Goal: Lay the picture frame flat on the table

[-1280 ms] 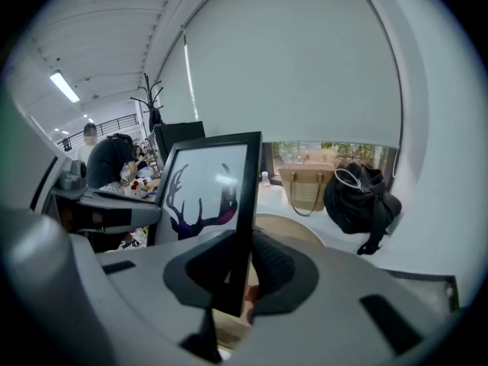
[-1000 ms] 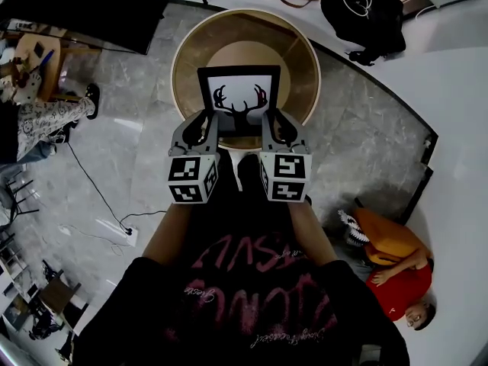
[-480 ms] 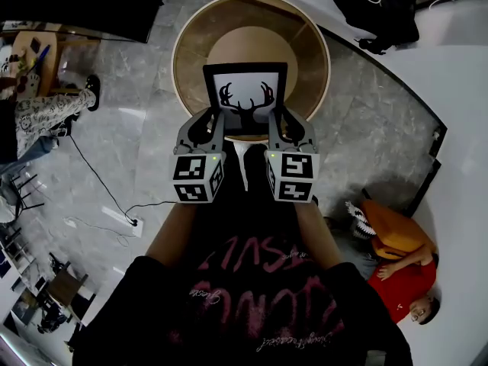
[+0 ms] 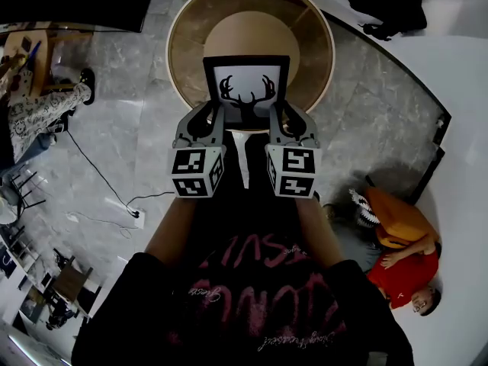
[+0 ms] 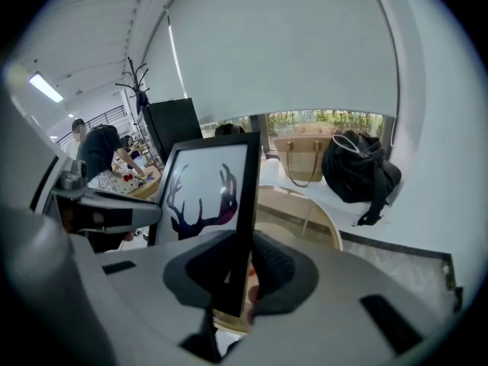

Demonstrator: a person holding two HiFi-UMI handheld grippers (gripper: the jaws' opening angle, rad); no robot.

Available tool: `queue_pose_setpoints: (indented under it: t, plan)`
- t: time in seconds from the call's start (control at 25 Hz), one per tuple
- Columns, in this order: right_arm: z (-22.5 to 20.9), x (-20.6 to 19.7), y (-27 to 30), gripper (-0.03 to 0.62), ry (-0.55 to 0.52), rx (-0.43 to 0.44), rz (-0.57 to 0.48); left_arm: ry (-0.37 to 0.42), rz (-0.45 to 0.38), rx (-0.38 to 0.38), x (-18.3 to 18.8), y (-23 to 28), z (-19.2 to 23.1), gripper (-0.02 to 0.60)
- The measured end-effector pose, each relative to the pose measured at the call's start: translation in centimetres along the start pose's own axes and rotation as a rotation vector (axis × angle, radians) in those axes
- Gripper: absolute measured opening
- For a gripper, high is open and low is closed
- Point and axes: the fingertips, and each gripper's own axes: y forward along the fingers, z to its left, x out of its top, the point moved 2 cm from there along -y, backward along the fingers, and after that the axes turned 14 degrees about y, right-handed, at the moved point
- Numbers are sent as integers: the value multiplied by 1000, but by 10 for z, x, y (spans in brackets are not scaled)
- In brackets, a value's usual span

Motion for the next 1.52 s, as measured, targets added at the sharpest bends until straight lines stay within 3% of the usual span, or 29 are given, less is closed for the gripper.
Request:
queue_pose_setpoints:
  t: [1.52]
  plan:
    - [-19, -88, 69, 81, 83, -55, 165, -47, 176, -51, -96, 60, 11, 71]
